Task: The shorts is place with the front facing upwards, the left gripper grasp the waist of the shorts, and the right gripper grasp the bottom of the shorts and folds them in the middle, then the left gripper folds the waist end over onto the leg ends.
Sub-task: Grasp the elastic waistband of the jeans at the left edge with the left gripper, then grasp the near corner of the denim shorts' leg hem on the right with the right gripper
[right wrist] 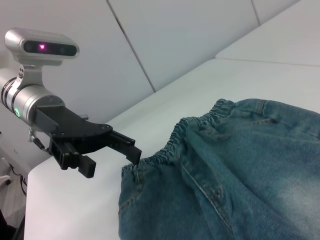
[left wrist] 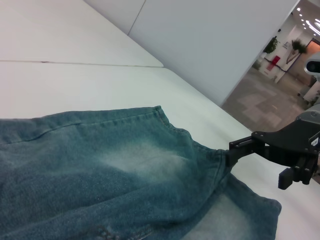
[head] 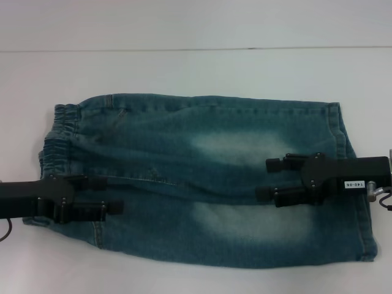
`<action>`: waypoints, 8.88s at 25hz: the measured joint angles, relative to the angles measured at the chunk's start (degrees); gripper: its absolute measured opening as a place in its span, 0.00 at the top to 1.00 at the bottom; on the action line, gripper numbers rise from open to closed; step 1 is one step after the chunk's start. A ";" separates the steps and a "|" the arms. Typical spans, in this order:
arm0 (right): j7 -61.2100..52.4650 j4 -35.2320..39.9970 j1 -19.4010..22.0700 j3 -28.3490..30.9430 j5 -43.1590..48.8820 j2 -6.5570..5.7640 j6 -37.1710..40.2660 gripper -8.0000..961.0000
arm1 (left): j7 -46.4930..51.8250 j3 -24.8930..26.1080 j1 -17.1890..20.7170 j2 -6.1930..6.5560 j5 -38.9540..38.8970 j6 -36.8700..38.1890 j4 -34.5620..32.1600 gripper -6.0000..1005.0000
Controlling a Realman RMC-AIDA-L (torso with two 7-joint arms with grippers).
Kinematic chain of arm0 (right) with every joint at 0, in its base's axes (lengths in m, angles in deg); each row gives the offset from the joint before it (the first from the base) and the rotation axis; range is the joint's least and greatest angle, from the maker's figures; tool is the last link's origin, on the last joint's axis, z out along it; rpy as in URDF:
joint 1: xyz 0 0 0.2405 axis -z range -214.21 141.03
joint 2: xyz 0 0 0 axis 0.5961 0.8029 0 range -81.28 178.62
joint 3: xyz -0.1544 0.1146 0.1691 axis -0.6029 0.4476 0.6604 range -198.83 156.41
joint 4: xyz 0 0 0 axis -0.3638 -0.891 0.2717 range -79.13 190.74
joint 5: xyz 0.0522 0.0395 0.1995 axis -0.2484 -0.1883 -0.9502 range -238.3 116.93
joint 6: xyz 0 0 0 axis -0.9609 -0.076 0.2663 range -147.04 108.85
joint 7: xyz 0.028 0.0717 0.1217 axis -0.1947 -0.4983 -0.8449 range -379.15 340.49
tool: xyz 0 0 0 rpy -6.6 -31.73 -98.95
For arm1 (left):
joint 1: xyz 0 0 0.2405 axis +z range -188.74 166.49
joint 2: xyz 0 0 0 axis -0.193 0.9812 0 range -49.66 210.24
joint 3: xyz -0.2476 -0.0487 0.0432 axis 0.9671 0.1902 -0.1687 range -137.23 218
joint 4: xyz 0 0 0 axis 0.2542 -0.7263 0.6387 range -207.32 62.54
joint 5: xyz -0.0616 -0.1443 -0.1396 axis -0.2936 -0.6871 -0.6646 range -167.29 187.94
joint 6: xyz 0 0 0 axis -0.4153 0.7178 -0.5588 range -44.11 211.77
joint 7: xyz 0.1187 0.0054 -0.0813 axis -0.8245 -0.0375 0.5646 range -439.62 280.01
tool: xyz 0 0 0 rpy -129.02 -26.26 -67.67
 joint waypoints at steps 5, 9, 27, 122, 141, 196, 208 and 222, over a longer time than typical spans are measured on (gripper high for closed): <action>0.07 0.00 -0.13 -0.08 -0.01 0.07 -0.04 0.02 | 0.24 -0.03 0.07 0.00 0.11 0.21 -0.13 0.10; -0.06 0.00 -0.13 -0.11 0.00 0.08 -0.04 0.02 | 0.30 -0.05 0.24 0.00 0.15 0.41 -0.22 0.10; 0.07 0.00 -0.33 -0.12 -0.18 0.12 0.00 0.02 | 20.91 2.55 1.02 5.39 6.42 4.18 -10.70 0.10; 3.18 -0.72 -2.96 -0.20 -0.22 0.17 -0.78 0.02 | 42.56 -6.15 -6.80 5.61 23.05 -7.45 -3.82 0.10; 3.19 -0.70 -3.20 -0.20 -0.12 0.17 -2.35 0.02 | 41.40 -6.98 -6.59 5.36 23.02 -8.87 -3.80 0.50; -26.38 13.58 -9.11 -19.62 31.10 -8.91 18.73 0.04 | 41.55 -6.99 -10.67 6.25 20.83 -6.27 -3.19 0.95; -26.64 13.52 -9.28 -20.48 35.97 -5.61 17.11 0.12 | 42.42 -6.99 -10.97 6.28 20.91 -5.75 -3.37 0.95; -25.63 12.04 -10.19 -20.17 34.91 -4.37 13.31 0.12 | 42.47 -6.98 -11.07 6.32 20.73 -5.75 -3.23 0.95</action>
